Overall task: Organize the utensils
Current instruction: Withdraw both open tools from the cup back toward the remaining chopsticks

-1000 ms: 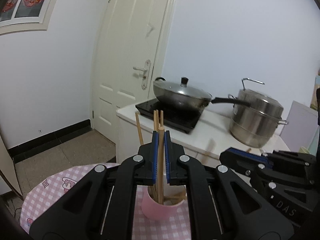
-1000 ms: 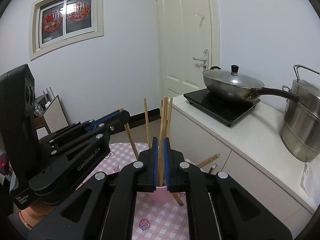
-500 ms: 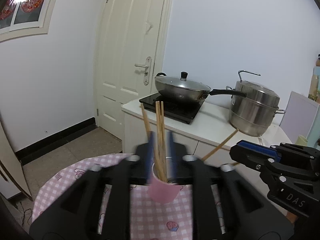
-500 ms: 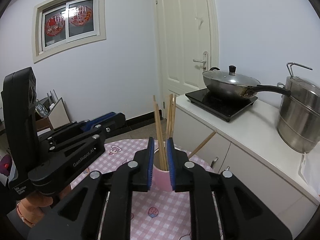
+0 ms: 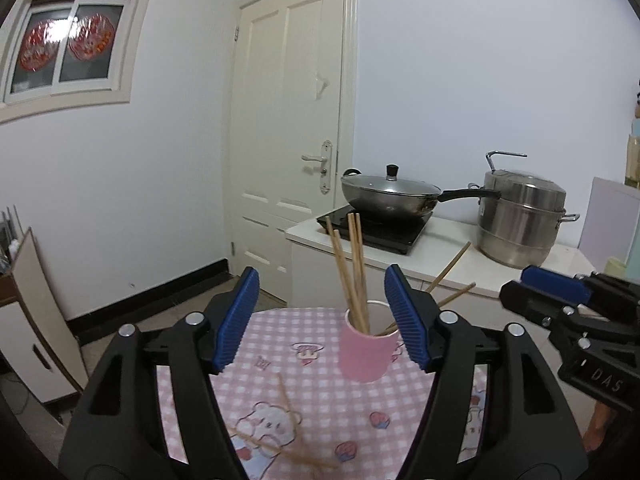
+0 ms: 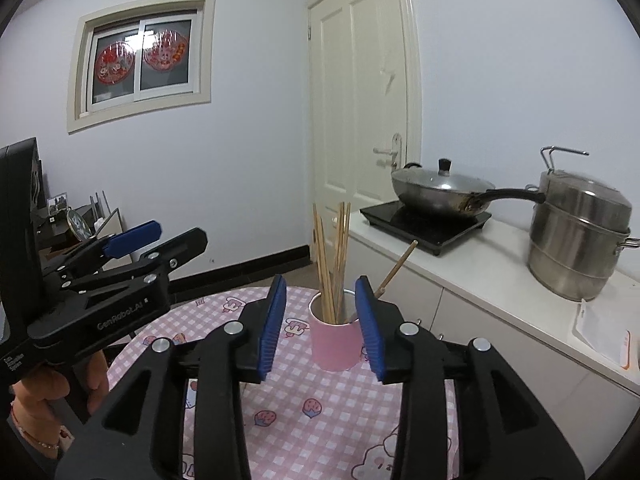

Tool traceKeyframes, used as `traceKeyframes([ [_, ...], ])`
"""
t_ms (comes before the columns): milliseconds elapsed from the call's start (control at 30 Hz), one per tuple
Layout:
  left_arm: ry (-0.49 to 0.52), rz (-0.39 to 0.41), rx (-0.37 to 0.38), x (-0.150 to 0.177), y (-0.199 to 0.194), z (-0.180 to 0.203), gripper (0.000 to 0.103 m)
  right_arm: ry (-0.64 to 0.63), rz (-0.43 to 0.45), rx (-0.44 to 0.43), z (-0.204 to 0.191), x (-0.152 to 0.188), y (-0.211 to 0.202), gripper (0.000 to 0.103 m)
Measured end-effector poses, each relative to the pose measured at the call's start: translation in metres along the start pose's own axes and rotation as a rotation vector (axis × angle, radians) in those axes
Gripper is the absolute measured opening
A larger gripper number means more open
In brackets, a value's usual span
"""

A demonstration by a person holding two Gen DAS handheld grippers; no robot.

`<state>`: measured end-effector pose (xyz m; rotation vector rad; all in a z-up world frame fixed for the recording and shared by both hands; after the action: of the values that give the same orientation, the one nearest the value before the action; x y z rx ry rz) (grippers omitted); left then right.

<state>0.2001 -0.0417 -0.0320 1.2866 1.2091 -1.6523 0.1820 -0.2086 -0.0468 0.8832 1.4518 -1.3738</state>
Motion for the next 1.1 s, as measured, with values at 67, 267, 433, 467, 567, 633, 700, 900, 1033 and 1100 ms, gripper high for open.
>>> traceKeyframes([
  [67,0.012,0.012,-0.011,0.002,-0.011,0.0,0.07,0.003,0.028,0.013,-0.002,0.002,-0.009,0.044],
  [267,0.021,0.04,-0.036,0.014,-0.04,-0.005,0.078,0.013,0.085,0.049,-0.006,0.009,-0.025,0.058],
  [433,0.017,0.069,-0.05,0.027,-0.056,-0.014,0.087,0.003,0.108,0.074,-0.012,0.023,-0.028,0.071],
  [467,0.022,0.066,-0.054,0.031,-0.058,-0.016,0.087,0.008,0.101,0.069,-0.013,0.027,-0.026,0.072],
  [567,0.034,0.051,-0.062,0.043,-0.059,-0.021,0.089,0.019,0.081,0.061,-0.016,0.037,-0.021,0.078],
  [633,0.033,0.035,-0.07,0.053,-0.058,-0.026,0.089,0.024,0.066,0.055,-0.02,0.045,-0.016,0.079],
  [700,0.028,0.02,-0.077,0.062,-0.056,-0.033,0.089,0.025,0.048,0.047,-0.025,0.052,-0.012,0.08],
  [900,0.02,-0.044,-0.104,0.092,-0.05,-0.053,0.09,0.016,-0.027,0.029,-0.042,0.076,0.007,0.081],
  [1033,0.013,-0.097,-0.121,0.113,-0.043,-0.069,0.09,0.004,-0.091,0.017,-0.053,0.093,0.022,0.081],
  [1100,0.011,-0.121,-0.128,0.122,-0.04,-0.076,0.09,-0.003,-0.127,0.009,-0.059,0.102,0.031,0.081],
])
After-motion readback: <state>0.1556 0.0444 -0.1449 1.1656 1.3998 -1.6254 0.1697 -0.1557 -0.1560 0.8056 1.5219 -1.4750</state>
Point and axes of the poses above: each gripper's, at about its wrist camera, not at the fingertips, and y roughly the way its jaws point, z to its right, x to its underside, the point moved 4 cm from there along y, roughly the way its jaws point, and after that the axes turned 10 degrees about x, right-handed, at the moved point
